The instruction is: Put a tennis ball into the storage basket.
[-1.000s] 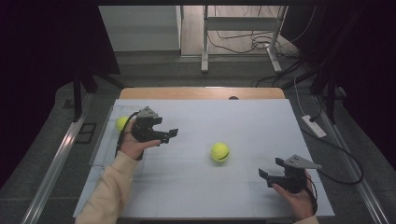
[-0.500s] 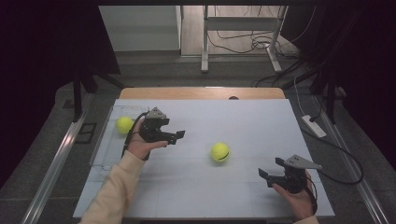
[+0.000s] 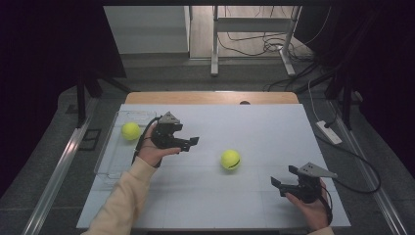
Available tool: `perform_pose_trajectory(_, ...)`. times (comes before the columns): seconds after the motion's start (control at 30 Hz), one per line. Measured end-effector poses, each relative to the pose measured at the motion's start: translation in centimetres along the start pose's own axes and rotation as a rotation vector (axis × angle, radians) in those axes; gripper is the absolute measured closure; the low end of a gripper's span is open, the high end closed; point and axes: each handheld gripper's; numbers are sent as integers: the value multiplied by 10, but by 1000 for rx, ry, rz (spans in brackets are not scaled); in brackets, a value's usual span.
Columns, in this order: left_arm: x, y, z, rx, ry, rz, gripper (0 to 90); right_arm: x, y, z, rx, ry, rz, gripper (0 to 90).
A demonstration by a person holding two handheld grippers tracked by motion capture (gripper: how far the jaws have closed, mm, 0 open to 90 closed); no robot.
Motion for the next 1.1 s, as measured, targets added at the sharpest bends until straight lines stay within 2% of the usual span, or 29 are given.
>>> perform_pose_trajectory(0.47,17,17,-13,35,-17,30,151,1,0,0,-3,-1,1,135)
perform_pose_trajectory(1.1,39,31,-20,67,-63,60,148,0,1,0,-3,0,1,135)
Point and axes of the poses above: each handheld gripper's, and its own axes: x roughly forward along the jaws, z roughly out of its underside, y roughly to its right, and after that the axes turned 11 degrees about -y, right-handed
